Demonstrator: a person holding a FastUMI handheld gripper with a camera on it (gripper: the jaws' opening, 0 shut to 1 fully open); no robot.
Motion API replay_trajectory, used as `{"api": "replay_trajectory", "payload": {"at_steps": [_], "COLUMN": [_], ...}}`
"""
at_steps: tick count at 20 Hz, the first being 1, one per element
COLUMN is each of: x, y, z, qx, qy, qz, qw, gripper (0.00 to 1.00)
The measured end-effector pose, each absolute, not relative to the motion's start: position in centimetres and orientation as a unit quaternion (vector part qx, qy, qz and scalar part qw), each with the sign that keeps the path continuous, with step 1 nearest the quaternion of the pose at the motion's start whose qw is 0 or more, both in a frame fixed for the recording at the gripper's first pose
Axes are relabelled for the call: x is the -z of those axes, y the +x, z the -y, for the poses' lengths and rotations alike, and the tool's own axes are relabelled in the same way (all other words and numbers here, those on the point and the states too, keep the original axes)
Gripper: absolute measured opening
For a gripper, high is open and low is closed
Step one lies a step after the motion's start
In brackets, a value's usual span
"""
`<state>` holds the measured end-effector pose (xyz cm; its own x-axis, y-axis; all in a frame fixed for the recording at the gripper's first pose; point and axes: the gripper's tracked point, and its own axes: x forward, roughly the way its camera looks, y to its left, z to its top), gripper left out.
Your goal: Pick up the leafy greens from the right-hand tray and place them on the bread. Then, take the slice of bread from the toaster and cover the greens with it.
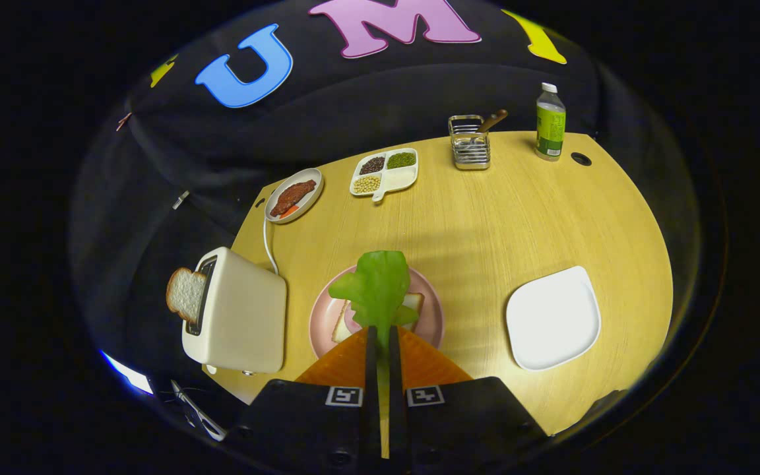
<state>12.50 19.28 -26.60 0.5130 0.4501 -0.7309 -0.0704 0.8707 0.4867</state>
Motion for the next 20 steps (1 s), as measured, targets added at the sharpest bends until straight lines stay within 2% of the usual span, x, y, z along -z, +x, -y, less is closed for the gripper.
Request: {"api": "replay_trajectory", "payload": {"at_steps": [5,8,9,12,13,20], "x": [26.2,26.4,26.3,26.6,26.7,24.7], "y": [13.1,14.1,14.1,15.2,15.2,15.4], "z": [-23.0,-23.8,-23.7,-23.3,-23.0,-21.6], "qx": [-0.174,-0.165,-0.164,-0.157,-0.154,-0.148], "qy": [0.208,0.207,0.211,0.208,0.205,0.196], "qz": [-0.473,-0.468,-0.467,-0.457,-0.455,-0.420], "qw": [0.838,0.843,0.843,0.851,0.853,0.874], "gripper": [0.10,0.10,0.19,0.92,0.89,0.90]}}
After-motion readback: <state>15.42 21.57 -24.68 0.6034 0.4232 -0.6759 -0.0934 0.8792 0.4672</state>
